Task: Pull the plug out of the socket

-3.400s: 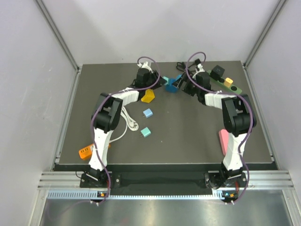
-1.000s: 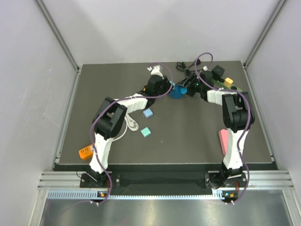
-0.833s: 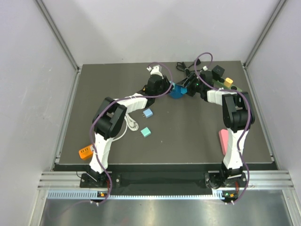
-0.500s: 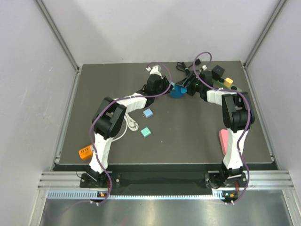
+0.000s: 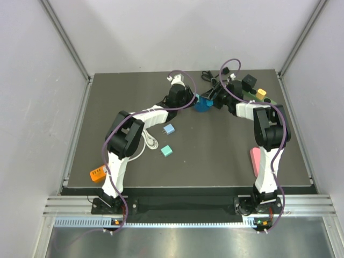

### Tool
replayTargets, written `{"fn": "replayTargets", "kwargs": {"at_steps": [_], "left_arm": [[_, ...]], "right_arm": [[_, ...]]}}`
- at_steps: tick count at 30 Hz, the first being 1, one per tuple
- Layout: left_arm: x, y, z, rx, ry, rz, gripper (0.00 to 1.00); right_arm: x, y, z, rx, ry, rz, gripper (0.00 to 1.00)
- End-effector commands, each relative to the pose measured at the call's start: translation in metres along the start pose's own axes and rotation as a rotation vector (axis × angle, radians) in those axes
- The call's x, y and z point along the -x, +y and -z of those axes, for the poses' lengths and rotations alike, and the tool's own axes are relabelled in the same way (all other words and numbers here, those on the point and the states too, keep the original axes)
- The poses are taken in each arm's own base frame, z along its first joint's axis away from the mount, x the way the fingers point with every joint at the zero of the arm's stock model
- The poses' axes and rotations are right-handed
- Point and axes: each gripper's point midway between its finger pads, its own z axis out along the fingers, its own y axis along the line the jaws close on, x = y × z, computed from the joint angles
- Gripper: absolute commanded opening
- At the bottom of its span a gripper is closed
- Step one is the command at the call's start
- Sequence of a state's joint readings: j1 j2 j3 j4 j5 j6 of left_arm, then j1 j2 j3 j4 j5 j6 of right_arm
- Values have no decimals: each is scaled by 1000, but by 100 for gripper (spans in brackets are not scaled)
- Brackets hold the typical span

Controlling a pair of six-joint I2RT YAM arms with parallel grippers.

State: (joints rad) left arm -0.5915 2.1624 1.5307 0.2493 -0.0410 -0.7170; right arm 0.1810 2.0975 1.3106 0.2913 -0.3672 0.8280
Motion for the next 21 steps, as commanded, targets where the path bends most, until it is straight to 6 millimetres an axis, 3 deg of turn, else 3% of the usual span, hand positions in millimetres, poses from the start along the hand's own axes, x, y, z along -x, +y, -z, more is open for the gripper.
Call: {"fn": "replayTargets", "kwargs": {"at_steps": [1, 14, 21], "left_arm": [[26, -7, 8, 25, -38, -4, 0], [52, 3, 4, 54, -158, 118, 0], [89, 4, 2, 111, -220, 15, 0]], "right_arm": [[16, -11, 0, -61, -56, 81, 0], [15, -14, 0, -81, -48, 99, 0], [15, -16, 0, -98, -44, 117, 0]]}}
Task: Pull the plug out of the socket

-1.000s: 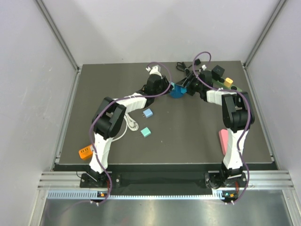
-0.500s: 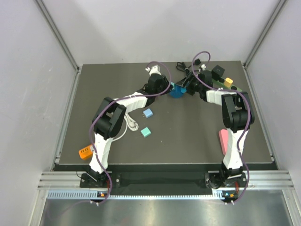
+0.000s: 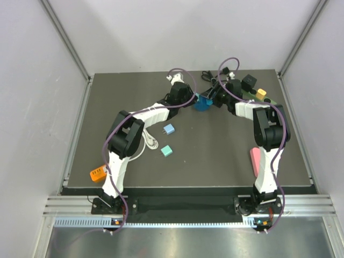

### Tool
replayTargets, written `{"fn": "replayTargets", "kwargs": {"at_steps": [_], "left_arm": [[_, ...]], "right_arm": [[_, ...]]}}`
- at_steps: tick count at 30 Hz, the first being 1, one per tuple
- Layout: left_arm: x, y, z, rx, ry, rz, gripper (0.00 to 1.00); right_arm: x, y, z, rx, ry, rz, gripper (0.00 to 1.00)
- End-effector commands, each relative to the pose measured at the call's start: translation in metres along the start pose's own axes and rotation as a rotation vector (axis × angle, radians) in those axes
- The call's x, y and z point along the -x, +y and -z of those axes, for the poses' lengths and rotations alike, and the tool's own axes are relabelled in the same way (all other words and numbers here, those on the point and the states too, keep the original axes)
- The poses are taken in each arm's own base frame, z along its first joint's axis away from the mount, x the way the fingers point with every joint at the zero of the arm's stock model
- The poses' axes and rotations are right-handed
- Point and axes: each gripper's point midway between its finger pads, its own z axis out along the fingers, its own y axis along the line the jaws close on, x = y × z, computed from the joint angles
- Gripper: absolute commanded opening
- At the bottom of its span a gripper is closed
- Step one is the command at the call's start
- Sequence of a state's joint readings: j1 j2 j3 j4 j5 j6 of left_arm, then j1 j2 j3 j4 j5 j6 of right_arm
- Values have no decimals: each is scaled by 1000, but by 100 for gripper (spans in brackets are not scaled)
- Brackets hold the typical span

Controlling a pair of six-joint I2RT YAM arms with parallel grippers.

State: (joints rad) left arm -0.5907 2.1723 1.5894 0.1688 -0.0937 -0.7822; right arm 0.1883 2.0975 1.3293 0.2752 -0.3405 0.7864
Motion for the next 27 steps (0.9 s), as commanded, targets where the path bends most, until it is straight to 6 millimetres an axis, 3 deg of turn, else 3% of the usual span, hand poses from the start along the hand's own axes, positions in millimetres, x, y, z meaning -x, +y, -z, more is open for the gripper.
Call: {"fn": "replayTargets", "kwargs": {"at_steps": [1, 7, 8, 14, 22, 25, 26, 27], "left_arm": [[81, -2, 4, 46, -212, -53, 0], [89, 4, 16, 73, -226, -44, 0], [78, 14, 16, 84, -208, -28, 0], [75, 30, 16, -46, -200, 150, 0], [81, 28, 26, -92, -256, 131, 0], [74, 26, 24, -42, -220, 53, 0], [80, 14, 25, -23, -240, -18, 0], [72, 18, 23, 21, -207, -54, 0]], "right_arm": [[12, -17, 1, -89, -32, 81, 0], [12, -18, 2, -104, -34, 91, 0], [12, -18, 2, -103, -33, 90, 0], [7, -20, 0, -104, -14, 78, 0], [7, -23, -2, -103, -10, 65, 0], [7, -23, -2, -105, -11, 67, 0], [7, -24, -2, -108, -9, 67, 0], [6, -24, -2, -108, -7, 65, 0]]}}
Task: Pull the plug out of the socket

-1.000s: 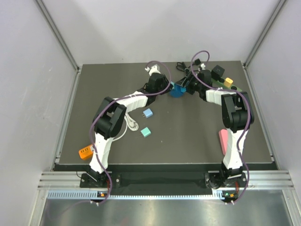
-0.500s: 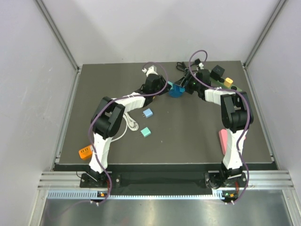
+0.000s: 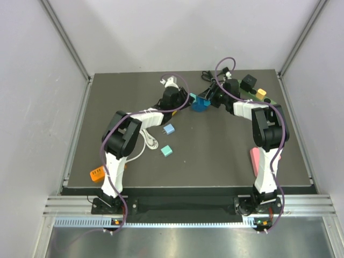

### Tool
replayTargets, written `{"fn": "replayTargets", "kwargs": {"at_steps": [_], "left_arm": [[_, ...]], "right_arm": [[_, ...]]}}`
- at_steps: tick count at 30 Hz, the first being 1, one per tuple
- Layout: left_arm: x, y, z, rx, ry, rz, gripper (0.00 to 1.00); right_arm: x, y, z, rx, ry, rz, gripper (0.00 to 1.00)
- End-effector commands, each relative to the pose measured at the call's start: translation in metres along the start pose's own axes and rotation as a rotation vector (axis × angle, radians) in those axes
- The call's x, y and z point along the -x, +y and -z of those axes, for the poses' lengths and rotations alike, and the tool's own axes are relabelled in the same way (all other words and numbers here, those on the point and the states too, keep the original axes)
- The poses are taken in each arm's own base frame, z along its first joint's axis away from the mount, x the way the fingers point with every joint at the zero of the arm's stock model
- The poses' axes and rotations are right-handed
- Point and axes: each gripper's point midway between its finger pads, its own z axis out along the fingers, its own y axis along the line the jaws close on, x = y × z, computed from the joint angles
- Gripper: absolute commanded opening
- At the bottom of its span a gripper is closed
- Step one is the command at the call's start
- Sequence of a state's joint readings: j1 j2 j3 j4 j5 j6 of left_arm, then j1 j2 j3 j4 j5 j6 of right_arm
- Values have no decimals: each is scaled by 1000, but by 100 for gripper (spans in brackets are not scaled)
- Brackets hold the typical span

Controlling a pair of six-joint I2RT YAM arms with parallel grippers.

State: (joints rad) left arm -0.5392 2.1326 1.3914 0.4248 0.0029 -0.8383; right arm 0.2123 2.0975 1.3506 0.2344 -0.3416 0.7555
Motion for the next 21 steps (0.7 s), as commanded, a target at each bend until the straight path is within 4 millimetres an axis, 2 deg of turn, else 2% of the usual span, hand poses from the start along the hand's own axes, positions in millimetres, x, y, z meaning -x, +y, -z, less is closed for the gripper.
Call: {"fn": "replayTargets", "kwargs": {"at_steps": [1, 5, 7, 8, 12, 13, 14, 16, 18, 19, 21], "left_arm": [[77, -15, 8, 115, -173, -161, 0], [75, -8, 10, 133, -153, -133, 0], [77, -13, 11, 73, -148, -75, 0], [74, -3, 11, 65, -141, -16, 0], [73, 1, 17, -10, -165, 72, 0], [66, 8, 20, -21, -159, 96, 0], [76, 3, 23, -66, -197, 140, 0], [75, 8, 26, -86, -208, 167, 0], [76, 9, 23, -83, -208, 156, 0], [83, 1, 21, -91, -214, 140, 0], [70, 1, 18, -31, -170, 47, 0]], "right_arm": [[16, -32, 0, -107, -39, 29, 0], [14, -33, 0, -110, -36, 29, 0], [15, -32, 0, -108, -38, 29, 0], [16, -32, 0, -107, -39, 29, 0], [15, -33, 0, -109, -37, 25, 0], [15, -33, 1, -110, -38, 24, 0], [14, -34, 0, -110, -36, 25, 0], [14, -34, 0, -108, -35, 20, 0], [15, -33, 0, -103, -37, 21, 0], [15, -34, 0, -105, -34, 20, 0], [14, -33, 0, -103, -34, 21, 0]]}}
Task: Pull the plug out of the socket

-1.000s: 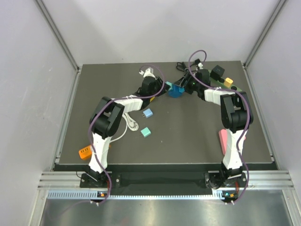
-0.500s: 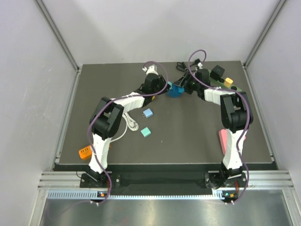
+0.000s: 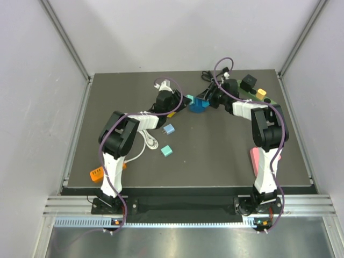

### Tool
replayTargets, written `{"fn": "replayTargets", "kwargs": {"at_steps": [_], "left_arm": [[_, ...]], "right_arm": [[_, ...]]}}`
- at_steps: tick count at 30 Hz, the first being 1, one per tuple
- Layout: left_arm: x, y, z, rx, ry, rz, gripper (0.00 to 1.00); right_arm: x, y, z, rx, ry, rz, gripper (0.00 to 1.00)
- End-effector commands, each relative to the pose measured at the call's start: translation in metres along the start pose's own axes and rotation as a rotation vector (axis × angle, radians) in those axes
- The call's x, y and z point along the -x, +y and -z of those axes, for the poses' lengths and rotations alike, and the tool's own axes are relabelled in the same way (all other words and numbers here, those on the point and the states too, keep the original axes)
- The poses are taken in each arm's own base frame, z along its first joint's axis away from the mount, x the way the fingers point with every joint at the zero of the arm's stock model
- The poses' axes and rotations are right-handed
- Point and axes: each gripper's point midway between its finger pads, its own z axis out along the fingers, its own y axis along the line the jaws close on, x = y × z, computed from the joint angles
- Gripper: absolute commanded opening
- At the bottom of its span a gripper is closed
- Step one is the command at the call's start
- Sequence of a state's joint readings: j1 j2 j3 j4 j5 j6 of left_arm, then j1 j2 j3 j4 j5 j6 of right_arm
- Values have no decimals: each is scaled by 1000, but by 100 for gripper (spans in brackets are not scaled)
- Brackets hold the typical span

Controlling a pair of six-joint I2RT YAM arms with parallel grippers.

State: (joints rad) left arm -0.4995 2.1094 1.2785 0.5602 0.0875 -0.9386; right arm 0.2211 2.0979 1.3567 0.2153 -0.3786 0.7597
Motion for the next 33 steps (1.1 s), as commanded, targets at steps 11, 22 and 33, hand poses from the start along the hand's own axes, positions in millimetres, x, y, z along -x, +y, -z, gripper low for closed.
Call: {"fn": "replayTargets", "kwargs": {"at_steps": [11, 22, 33], "left_arm": [[79, -7, 11, -15, -211, 107, 0], [80, -26, 8, -7, -208, -35, 0], [79, -16, 11, 18, -132, -144, 0]], "right_arm": [[25, -41, 3, -129, -80, 24, 0], [26, -41, 3, -129, -80, 23, 0], [25, -41, 2, -128, -79, 25, 0]]}}
